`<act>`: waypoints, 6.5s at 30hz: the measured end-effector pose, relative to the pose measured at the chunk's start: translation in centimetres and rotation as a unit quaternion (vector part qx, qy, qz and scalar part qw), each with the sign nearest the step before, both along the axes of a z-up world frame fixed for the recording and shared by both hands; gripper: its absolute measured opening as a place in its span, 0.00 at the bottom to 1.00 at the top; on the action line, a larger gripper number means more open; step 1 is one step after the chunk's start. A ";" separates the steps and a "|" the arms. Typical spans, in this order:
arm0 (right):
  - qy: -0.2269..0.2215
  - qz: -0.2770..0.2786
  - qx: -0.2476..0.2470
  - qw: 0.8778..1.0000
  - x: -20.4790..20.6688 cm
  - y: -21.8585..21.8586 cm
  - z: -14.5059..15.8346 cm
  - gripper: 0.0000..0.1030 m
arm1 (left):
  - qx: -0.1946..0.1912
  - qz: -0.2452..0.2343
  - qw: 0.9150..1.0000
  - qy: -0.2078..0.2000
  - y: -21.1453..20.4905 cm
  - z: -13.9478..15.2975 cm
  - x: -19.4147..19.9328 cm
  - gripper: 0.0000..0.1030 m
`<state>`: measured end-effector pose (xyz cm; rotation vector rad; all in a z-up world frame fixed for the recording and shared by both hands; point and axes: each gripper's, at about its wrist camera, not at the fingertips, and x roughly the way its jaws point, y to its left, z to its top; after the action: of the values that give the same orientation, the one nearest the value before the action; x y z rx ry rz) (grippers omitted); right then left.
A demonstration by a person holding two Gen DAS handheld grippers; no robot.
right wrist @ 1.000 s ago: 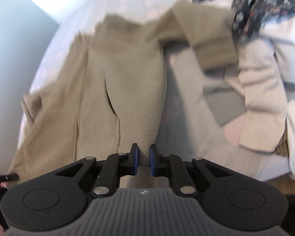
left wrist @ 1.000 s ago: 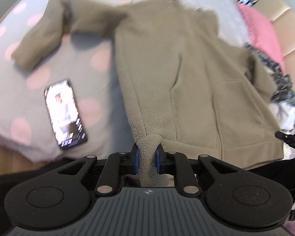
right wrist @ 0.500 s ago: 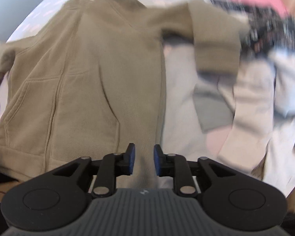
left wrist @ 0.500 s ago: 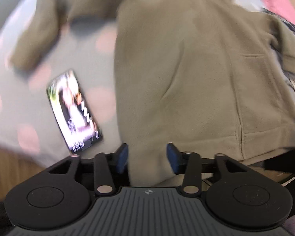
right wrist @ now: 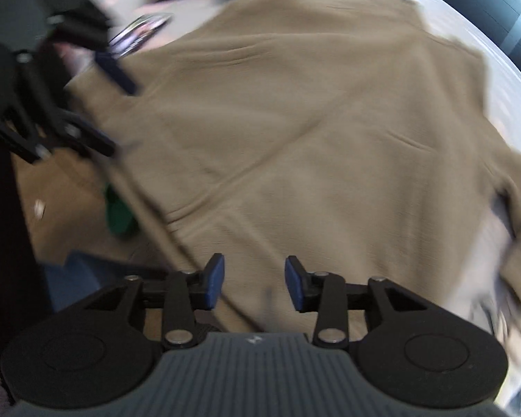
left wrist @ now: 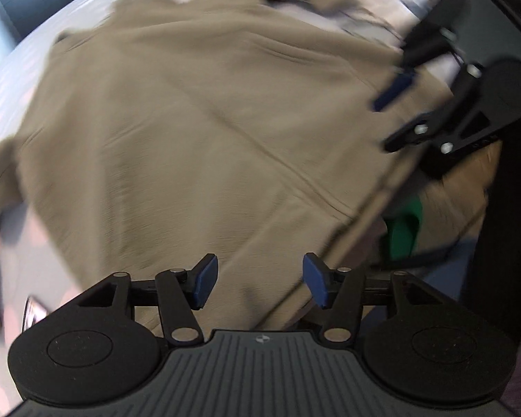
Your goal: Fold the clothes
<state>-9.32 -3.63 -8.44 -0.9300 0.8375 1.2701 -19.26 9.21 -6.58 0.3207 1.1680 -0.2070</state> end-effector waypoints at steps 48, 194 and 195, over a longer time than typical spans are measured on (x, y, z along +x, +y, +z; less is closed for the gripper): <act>0.041 -0.005 0.036 0.999 0.2 -1.0 3.2 0.18 | -0.113 0.069 0.991 0.005 2.7 2.6 2.6 0.22; 0.042 -0.103 0.236 0.965 19.7 9.5 3.9 0.12 | -0.073 0.071 0.970 -0.221 13.1 3.5 15.8 0.30; 0.036 -0.122 0.233 0.964 19.9 10.3 3.5 0.11 | -0.085 0.089 0.968 -0.218 13.2 3.4 16.9 0.24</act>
<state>10.55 6.62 -4.90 -0.3935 0.6446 1.2165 -2.39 22.39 -3.19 0.0991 0.7314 -0.0711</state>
